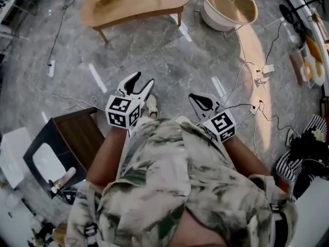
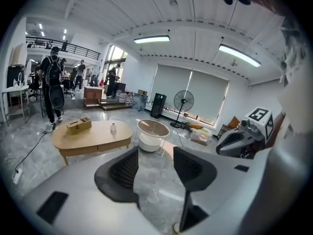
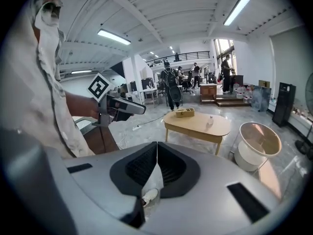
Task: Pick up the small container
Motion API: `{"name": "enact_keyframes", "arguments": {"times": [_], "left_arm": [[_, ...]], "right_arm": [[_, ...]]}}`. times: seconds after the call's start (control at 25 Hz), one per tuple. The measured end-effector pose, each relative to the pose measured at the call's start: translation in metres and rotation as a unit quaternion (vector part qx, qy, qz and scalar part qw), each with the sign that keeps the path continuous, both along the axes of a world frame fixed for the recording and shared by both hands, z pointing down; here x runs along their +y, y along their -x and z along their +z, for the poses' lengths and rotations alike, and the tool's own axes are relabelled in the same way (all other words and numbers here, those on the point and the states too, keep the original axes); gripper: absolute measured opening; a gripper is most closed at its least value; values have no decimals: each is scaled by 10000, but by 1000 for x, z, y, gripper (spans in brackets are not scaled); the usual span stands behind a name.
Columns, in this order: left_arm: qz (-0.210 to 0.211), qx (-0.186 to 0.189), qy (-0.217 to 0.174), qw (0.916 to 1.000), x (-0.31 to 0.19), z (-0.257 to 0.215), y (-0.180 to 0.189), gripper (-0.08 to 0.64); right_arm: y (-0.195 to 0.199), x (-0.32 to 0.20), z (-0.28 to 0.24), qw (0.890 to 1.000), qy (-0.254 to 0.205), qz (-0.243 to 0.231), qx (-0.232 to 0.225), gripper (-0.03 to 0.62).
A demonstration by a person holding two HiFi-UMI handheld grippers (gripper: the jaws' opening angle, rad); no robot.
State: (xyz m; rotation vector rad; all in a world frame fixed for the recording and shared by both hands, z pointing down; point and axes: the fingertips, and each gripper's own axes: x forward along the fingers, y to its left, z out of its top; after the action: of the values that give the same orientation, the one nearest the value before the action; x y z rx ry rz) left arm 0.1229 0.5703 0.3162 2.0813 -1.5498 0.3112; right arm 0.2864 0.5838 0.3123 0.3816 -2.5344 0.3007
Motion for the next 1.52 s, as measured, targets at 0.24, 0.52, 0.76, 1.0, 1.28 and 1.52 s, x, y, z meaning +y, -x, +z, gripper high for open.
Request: {"name": "enact_keyframes", "arguments": {"times": [0.24,0.52,0.76,1.0,1.28,1.52], "left_arm": [[446,-76,-45,9990,-35,7,76,227],[612,-35,-129,9980,-75,11,125,227],[573,17,-157,9982,-117,13,146,227],[528,38,-111,9985,-148,16,155,227],[297,28,-18,9996,-208,30,161,227],[138,-130,130,9997,-302,40,151,227]], "right_arm": [[88,-37,-3,9994,-94,326,4,25],[133,-61,-6,9979,87,641,64,25],[151,-90,-3,9979,200,601,161,23],[172,-126,1,9986,209,482,66,23],[183,-191,11,9997,214,137,-44,23],[172,-285,19,9994,334,-94,-65,21]]}}
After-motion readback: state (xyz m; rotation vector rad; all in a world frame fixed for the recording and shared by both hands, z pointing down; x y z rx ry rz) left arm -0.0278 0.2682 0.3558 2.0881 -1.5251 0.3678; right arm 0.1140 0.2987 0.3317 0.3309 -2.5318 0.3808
